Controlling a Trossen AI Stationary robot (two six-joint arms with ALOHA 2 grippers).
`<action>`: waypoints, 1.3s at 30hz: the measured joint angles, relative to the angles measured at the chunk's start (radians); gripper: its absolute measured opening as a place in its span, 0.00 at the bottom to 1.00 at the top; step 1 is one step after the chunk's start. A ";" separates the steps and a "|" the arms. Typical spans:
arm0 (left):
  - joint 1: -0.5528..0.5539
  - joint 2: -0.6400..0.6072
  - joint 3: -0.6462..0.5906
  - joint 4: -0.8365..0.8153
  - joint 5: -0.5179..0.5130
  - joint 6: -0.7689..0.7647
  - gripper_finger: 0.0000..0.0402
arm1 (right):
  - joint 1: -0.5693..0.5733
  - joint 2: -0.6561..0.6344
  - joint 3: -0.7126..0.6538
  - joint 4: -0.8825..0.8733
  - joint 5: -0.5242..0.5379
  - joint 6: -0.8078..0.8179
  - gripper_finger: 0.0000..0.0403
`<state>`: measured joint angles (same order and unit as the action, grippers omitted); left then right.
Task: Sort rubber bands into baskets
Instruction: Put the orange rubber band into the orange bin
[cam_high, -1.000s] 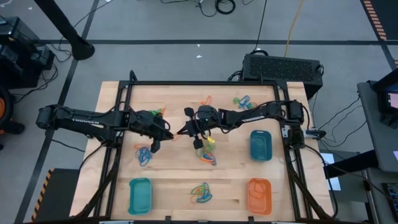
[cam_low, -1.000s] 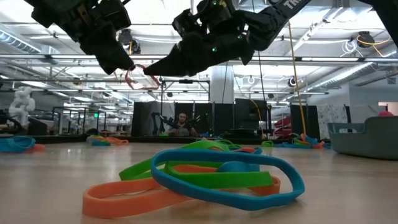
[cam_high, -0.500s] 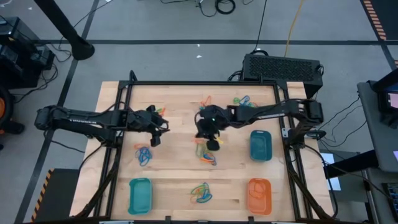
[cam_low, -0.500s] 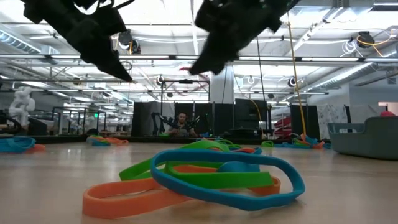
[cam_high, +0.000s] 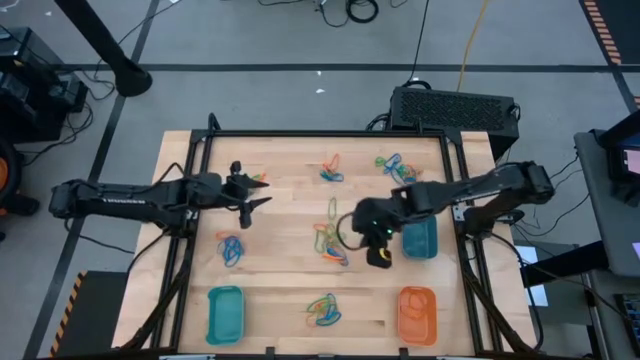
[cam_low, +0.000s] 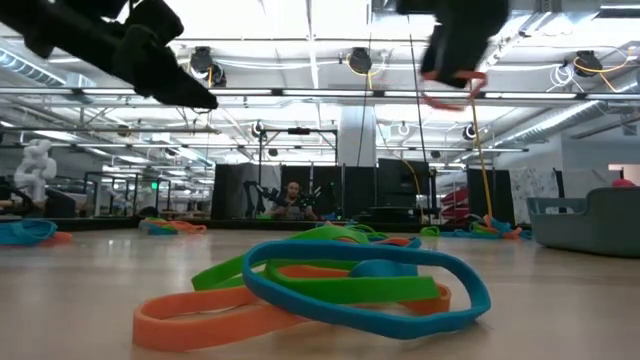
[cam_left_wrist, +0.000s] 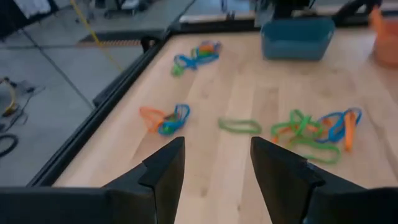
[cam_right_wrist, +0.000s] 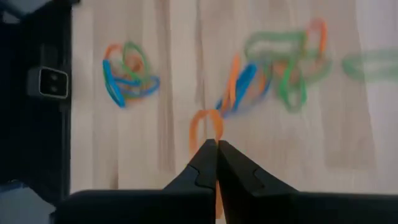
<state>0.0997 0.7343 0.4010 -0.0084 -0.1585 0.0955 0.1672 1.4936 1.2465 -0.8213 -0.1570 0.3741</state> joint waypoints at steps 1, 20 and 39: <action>0.008 -0.001 -0.013 0.025 0.017 0.008 0.48 | 0.018 -0.002 0.000 -0.030 0.022 0.037 0.00; 0.044 0.006 -0.030 0.090 0.149 0.065 0.48 | 0.335 -0.002 0.000 -0.172 -0.110 0.691 0.00; 0.119 0.013 -0.029 0.263 0.351 0.149 0.48 | 0.600 0.043 -0.079 -0.085 -0.075 1.212 0.00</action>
<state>0.2185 0.7471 0.3721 0.2546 0.1926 0.2447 0.7672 1.5367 1.1673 -0.9064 -0.2317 1.5863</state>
